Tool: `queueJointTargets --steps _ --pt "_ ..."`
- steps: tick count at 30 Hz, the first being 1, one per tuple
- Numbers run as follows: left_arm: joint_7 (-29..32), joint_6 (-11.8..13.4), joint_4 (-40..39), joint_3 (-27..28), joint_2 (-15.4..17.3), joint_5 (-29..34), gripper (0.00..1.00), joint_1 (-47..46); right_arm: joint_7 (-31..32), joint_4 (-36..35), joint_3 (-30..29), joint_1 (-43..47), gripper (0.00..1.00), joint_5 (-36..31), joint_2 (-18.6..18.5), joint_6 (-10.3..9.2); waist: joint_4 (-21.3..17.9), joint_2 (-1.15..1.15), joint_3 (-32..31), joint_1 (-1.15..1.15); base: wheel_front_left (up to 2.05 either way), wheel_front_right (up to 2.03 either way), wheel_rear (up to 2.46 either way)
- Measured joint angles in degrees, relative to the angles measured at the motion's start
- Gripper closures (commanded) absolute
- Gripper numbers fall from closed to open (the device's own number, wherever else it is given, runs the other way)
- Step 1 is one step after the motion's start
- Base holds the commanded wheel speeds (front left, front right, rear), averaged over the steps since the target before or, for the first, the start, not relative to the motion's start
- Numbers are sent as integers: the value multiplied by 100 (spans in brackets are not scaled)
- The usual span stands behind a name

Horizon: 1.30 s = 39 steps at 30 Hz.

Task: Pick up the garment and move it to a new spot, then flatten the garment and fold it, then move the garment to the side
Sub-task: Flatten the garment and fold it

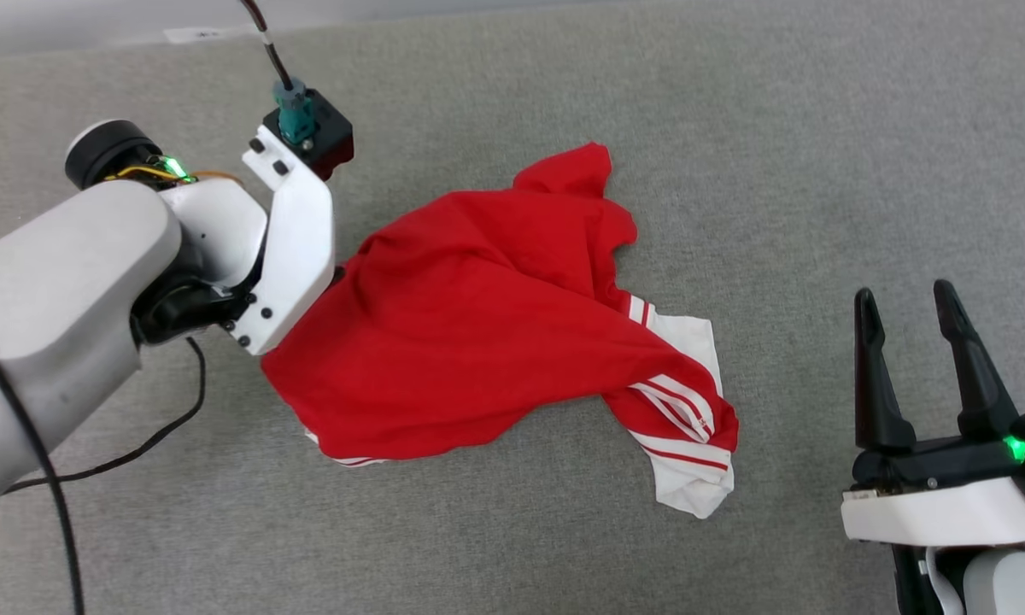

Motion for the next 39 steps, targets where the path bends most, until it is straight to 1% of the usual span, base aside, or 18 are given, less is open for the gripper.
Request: queueJointTargets --steps 5,8,10,13,14,15,16,18,21,23,25,30,32,34,39 --pt "22 0 211 2 -270 163 0 8 0 -18 34 -175 0 0 -1 0 -127 0 318 0 0 0 0" --pt "241 0 296 4 -386 421 0 31 0 -32 41 -227 0 4 -1 0 -210 0 511 0 0 0 0" --pt "501 0 316 22 -427 782 0 176 0 -33 36 -264 0 12 -1 0 -262 0 628 0 0 0 0" --pt "630 4 272 120 -428 779 0 263 0 -32 51 -305 0 46 -1 0 -337 0 758 0 0 0 0" --pt "595 4 277 135 -404 722 38 274 0 -30 52 -308 0 52 -1 0 -360 0 784 -1 0 0 0" --pt "579 4 253 141 -400 724 87 275 0 -30 38 -307 0 53 -1 0 -375 0 800 -1 0 0 0" --pt "559 5 176 140 -390 800 100 275 0 -24 22 -307 0 53 -1 0 -374 0 801 0 0 0 0" --pt "447 4 10 99 -371 873 100 279 0 -8 4 -306 0 53 -1 0 -356 0 768 0 0 0 0" --pt "-23 -1 -126 0 -311 820 100 154 0 -2 -42 -301 0 53 -1 0 -299 0 678 0 0 0 0" --pt "-422 -1 -216 27 -281 699 100 -137 0 4 -71 -294 0 54 -1 -1 -255 0 598 0 0 0 0" --pt "-662 -1 -331 67 -243 630 100 -501 0 4 -62 -267 0 63 -1 0 -208 0 524 0 0 0 0" --pt "-973 -1 -586 48 -234 576 100 -1166 0 -4 1 -277 0 91 0 -1 -185 0 502 0 0 0 0" --pt "-1094 -1 -544 47 -324 597 100 -1419 0 -21 20 -309 0 103 0 -1 -229 0 564 0 0 0 0" --pt "-1218 -1 -409 46 -490 615 100 -1579 0 -34 19 -366 0 122 0 -1 -292 0 644 0 0 0 0" --pt "-1388 -1 57 12 -1115 764 100 -1656 0 -49 19 -524 0 260 -1 0 -502 0 905 0 0 0 0"
